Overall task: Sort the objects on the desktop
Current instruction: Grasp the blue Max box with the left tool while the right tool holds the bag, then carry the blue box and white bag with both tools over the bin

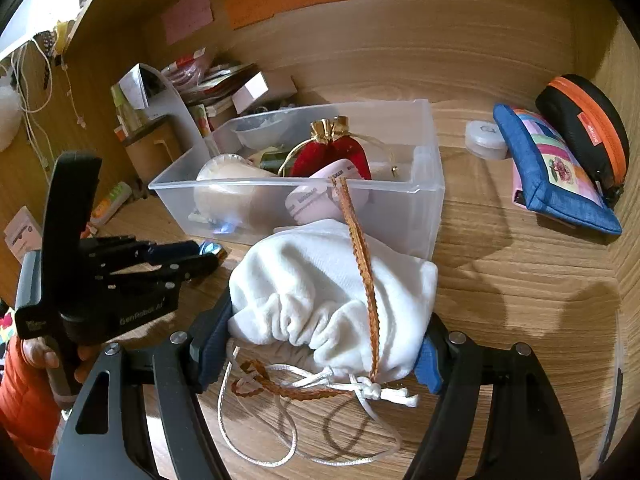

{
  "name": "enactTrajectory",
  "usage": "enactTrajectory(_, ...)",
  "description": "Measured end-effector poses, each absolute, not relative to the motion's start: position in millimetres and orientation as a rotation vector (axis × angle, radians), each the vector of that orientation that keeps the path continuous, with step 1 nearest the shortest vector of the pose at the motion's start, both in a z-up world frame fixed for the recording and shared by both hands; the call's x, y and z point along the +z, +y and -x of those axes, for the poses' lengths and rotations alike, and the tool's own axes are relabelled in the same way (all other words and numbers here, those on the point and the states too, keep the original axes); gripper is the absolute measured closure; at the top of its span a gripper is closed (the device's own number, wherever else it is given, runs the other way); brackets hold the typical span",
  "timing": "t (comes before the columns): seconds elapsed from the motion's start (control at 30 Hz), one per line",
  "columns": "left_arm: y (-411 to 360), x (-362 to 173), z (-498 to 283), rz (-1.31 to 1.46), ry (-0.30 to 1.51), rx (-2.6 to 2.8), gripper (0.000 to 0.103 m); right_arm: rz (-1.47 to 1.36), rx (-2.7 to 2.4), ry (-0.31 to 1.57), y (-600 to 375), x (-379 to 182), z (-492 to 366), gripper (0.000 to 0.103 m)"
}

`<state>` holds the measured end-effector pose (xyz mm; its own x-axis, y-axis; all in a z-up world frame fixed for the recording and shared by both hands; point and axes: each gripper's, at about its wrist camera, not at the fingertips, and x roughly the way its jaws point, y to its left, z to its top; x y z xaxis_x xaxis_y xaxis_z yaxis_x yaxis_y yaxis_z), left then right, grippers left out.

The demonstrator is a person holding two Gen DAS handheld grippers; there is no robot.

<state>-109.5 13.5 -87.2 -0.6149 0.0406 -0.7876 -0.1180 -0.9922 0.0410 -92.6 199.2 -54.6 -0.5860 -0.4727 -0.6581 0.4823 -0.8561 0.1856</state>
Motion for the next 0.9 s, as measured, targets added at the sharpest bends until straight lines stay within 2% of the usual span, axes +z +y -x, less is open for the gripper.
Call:
enactTrajectory(0.33,5.6,-58.8,90.5,1.234,0.105,2.771,0.077,-0.943,-2.371,-0.025,201.4,-38.5,89.1,0.032)
enactTrajectory(0.9,-14.5,1.6,99.1,1.076,0.004,2.777,0.077,-0.822,-2.443,0.058,194.4,12.8,101.0,0.032)
